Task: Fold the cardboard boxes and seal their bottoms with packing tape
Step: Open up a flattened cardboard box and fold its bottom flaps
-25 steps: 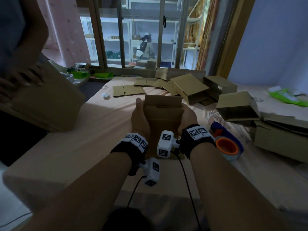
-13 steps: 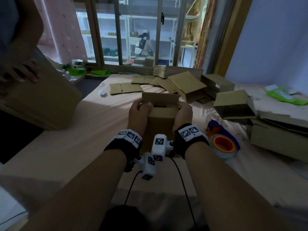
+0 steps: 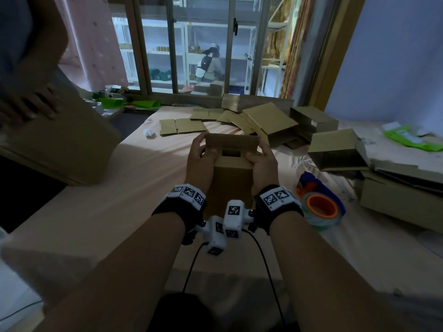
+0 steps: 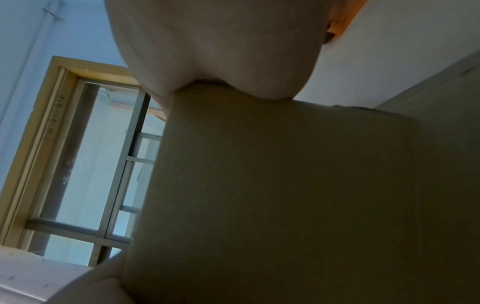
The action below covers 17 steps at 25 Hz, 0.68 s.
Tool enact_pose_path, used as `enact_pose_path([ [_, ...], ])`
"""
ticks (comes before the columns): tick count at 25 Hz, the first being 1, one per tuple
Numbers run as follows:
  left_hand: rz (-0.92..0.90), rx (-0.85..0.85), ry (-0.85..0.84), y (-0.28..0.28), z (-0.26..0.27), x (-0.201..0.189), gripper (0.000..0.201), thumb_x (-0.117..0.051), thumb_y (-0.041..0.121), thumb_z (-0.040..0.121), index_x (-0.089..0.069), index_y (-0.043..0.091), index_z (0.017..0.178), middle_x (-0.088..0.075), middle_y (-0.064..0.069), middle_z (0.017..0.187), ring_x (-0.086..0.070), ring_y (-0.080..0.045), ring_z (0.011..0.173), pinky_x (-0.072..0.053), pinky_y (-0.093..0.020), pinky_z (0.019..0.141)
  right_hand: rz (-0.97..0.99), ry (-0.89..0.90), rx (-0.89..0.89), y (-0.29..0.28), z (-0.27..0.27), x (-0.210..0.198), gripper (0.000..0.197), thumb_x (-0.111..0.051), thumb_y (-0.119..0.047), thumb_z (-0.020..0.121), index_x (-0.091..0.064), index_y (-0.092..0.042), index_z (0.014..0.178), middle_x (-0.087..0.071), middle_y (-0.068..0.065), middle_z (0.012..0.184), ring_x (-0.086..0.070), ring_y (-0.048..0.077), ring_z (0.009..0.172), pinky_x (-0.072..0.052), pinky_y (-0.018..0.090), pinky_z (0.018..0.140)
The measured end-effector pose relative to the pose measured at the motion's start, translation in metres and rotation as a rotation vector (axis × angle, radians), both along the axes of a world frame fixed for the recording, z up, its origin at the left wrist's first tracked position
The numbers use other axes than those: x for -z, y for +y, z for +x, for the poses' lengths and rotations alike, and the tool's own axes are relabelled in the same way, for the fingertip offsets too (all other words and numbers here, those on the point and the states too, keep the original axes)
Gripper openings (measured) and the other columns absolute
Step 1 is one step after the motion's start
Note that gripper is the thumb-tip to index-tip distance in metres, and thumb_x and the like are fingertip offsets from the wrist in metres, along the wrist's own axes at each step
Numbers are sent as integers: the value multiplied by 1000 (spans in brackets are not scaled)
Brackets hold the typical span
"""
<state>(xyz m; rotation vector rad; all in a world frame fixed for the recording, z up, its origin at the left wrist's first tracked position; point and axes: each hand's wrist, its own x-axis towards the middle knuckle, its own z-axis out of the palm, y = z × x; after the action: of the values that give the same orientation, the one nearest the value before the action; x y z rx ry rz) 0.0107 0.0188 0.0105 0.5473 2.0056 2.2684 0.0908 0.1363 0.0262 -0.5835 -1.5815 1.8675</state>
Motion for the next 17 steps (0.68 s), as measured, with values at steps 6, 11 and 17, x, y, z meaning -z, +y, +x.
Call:
enact_pose_path([
  [6, 0, -58, -3, 0, 2, 4, 26, -52, 44, 99, -54, 19, 101, -63, -5, 99, -57, -15, 82, -46, -24, 62, -50, 51, 32, -3, -4, 9, 15, -71, -35, 86, -67, -22, 91, -65, 3, 94, -61, 25, 90, -56, 45, 79],
  [11, 18, -105, 29, 3, 0, 6, 9, -54, 21, 99, -54, 13, 95, -57, 1, 86, -51, -11, 77, -40, -24, 67, -1, 19, 84, 2, -8, 11, 3, -62, -21, 91, -63, -18, 90, -59, 1, 91, -53, 18, 84, -46, 29, 68],
  [17, 0, -106, 1, 4, 1, 3, 10, -50, 16, 98, -57, 14, 104, -58, 0, 93, -52, -13, 81, -43, -27, 69, 27, -18, 98, 5, -11, 12, 8, -60, -14, 90, -65, -20, 91, -62, 4, 103, -54, 17, 89, -45, 29, 73],
])
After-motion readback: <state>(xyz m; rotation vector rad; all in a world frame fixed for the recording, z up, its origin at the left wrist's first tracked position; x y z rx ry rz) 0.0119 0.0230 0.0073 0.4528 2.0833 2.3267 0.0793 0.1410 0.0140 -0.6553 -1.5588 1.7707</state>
